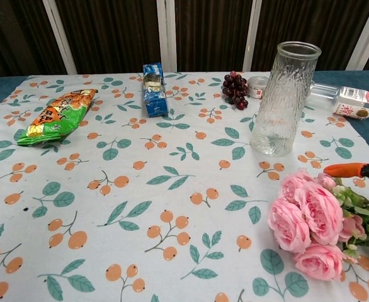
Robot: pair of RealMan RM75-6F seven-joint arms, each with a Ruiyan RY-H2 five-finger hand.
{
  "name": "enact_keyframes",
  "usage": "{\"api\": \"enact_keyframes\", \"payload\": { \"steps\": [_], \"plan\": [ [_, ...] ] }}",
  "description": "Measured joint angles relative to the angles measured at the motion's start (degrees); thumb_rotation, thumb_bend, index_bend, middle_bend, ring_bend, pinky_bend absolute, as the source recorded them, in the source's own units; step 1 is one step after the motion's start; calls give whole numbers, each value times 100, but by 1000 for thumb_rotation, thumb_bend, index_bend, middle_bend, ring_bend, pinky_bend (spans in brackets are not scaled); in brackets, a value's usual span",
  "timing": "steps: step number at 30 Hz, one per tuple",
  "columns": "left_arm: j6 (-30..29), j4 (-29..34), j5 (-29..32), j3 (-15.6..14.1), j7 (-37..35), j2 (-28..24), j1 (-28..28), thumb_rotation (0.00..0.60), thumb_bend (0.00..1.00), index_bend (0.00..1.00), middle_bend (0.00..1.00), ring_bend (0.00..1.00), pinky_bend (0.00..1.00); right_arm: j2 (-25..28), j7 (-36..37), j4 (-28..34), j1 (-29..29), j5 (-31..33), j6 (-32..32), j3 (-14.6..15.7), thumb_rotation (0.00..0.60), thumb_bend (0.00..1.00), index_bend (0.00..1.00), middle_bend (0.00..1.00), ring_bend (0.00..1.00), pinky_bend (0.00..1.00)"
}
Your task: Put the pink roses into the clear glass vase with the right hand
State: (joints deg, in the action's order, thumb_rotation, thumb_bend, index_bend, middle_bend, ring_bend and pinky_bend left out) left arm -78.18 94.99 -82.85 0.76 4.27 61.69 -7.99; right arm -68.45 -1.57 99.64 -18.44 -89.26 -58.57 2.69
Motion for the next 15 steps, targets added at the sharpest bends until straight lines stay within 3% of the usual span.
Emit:
{"api": "enact_keyframes", "payload": {
  "steps": [10, 12, 15],
  "plan": [
    [95, 6, -19, -23, -110, -52, -35, 600, 0, 0, 0, 0, 0, -493, -232, -149, -212, 268, 264, -72, 600, 315, 0, 14, 29, 27],
    [107, 11, -13, -23, -116, -54, -39, 600, 0, 0, 0, 0, 0, -632, -270, -217, -238, 274, 236, -91, 600, 315, 24, 91, 124, 125],
    [119, 18, -5, -23, -121, -58, -45, 600, 0, 0, 0, 0, 0, -740, -251, -299, -250, 246, 149, -102, 600, 315, 219, 307, 353, 351]
  ]
}}
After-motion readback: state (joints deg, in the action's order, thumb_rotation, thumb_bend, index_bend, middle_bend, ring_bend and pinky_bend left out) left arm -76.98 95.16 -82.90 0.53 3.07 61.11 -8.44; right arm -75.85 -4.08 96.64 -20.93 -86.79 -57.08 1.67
